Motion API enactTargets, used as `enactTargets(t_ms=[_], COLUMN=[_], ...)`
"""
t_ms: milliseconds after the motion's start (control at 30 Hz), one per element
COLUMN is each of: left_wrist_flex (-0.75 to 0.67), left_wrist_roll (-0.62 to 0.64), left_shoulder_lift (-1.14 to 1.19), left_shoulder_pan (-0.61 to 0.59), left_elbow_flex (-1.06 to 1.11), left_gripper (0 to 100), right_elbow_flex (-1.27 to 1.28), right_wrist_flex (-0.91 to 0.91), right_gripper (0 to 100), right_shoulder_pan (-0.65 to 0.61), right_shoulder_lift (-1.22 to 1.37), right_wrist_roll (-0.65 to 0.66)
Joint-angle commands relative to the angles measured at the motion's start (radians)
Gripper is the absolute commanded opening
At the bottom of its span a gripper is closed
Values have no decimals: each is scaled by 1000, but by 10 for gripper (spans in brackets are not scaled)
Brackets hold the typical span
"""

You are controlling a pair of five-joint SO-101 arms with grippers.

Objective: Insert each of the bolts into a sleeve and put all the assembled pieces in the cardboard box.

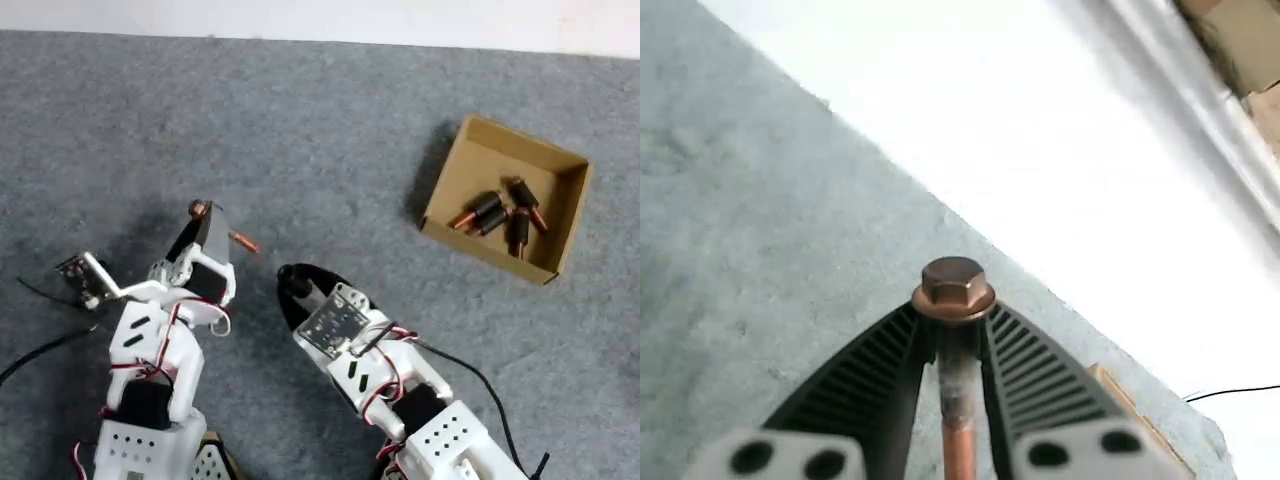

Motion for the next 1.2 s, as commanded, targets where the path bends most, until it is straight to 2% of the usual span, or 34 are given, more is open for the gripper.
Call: enactTargets(t_ms=[0, 233, 500, 800, 1000, 1167], left_wrist_flex=[-31, -28, -26, -26, -26, 14], left_wrist_roll=[-2, -6, -8, -2, -5, -3], left_shoulder_lift=[-21, -30, -30, -31, -31, -33], left_shoulder_pan=[21, 143, 162, 163, 246, 262], left_elbow_flex=[-12, -8, -1, -7, -4, -12], left_gripper=[5, 5, 6, 6, 6, 6], right_elbow_flex=[105, 105, 104, 102, 102, 102], right_wrist_flex=[8, 8, 2, 2, 2, 2], right_gripper=[5, 5, 5, 5, 5, 5], right_shoulder_pan=[-8, -8, 45, 50, 50, 51], right_shoulder_lift=[-5, -5, -12, -12, -12, -12], right_wrist_roll=[14, 14, 14, 14, 14, 14])
